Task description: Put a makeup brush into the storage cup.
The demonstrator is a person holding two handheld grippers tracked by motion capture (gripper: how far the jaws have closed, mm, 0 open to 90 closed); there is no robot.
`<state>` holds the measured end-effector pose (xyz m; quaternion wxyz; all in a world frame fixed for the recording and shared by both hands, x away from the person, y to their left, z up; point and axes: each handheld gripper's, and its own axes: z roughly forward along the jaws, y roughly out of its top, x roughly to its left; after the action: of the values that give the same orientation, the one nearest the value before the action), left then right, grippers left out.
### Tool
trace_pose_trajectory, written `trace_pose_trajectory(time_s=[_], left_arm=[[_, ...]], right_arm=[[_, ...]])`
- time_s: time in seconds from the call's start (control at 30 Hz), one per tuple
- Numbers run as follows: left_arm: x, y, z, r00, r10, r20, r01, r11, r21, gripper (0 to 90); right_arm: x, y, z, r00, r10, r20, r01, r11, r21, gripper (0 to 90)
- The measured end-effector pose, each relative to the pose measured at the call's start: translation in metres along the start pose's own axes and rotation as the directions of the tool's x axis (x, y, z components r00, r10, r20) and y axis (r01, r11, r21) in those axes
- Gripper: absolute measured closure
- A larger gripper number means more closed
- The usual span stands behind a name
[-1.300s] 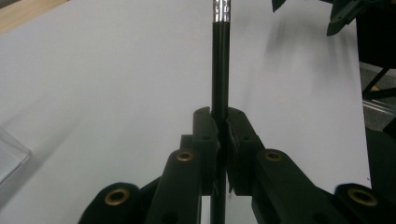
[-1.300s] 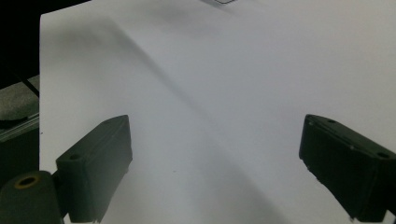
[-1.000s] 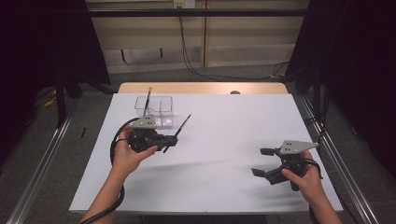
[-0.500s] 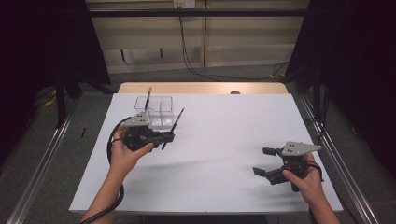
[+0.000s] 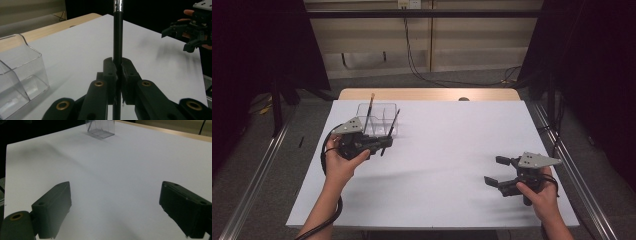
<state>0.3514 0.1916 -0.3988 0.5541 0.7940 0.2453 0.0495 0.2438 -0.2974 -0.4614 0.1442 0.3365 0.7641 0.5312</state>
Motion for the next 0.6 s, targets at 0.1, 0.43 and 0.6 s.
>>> trace_pose_trajectory(time_s=[0.1,0.43,0.6], left_arm=[[0.002,0.000,-0.003,0.9999,-0.002,-0.012,0.002,0.9999,-0.012,83.9],[0.006,0.000,-0.007,0.9995,-0.016,-0.026,0.015,0.9984,-0.054,83.9],[0.008,-0.001,-0.007,0.9995,-0.020,-0.023,0.019,0.9982,-0.057,83.9]], right_arm=[[0.000,0.000,-0.001,1.0000,-0.001,0.009,0.001,1.000,-0.008,10.3],[-0.001,0.002,-0.008,0.9997,0.015,0.021,-0.014,0.999,-0.047,10.3],[-0.002,0.002,-0.012,0.9992,0.024,0.032,-0.022,0.998,-0.067,10.2]])
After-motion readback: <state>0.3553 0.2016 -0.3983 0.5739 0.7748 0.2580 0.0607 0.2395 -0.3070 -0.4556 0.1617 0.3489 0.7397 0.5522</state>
